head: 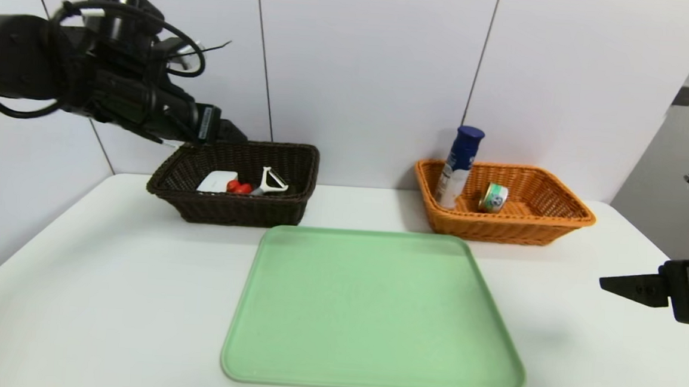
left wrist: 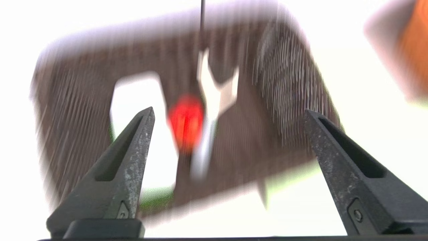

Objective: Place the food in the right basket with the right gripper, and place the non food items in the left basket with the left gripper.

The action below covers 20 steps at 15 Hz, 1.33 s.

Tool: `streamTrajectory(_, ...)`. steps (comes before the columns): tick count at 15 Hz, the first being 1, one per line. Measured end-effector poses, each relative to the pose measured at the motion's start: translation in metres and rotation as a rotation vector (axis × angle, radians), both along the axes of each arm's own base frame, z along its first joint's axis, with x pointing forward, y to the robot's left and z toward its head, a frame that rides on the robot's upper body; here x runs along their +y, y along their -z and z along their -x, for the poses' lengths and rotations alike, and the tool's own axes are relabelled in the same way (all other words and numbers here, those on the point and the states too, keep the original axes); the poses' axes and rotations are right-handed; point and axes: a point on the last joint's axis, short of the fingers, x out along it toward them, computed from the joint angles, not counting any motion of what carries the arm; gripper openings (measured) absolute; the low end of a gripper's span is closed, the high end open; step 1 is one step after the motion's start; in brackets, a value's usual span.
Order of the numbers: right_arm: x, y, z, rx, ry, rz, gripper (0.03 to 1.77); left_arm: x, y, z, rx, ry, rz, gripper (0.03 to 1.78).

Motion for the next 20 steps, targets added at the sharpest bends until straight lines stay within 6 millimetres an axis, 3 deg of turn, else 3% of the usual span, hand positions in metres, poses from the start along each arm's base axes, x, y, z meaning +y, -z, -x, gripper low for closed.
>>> streamTrajectory(4,0.010,-0.006,-0.015,-0.132,-0.217,-0.176,1.70,0.015,0.000,0.089,0.182,-0.029,-0.100,1.63)
streamTrajectory(7,0.018,-0.008,-0.031,-0.317,-0.275,-0.151,1.70,0.025,0.014,0.150,0.172,-0.032,-0.105,1.65)
streamTrajectory(9,0.020,-0.009,-0.030,-0.406,-0.291,-0.054,1.70,0.032,0.018,0.186,0.098,-0.065,-0.089,1.66)
streamTrajectory(15,-0.007,-0.009,0.006,-0.486,-0.173,0.072,1.70,0.052,0.036,0.263,-0.085,-0.228,-0.088,1.68)
streamTrajectory(20,-0.025,0.017,0.059,-0.506,-0.046,0.077,1.70,0.064,0.067,0.319,-0.172,-0.285,-0.072,1.69)
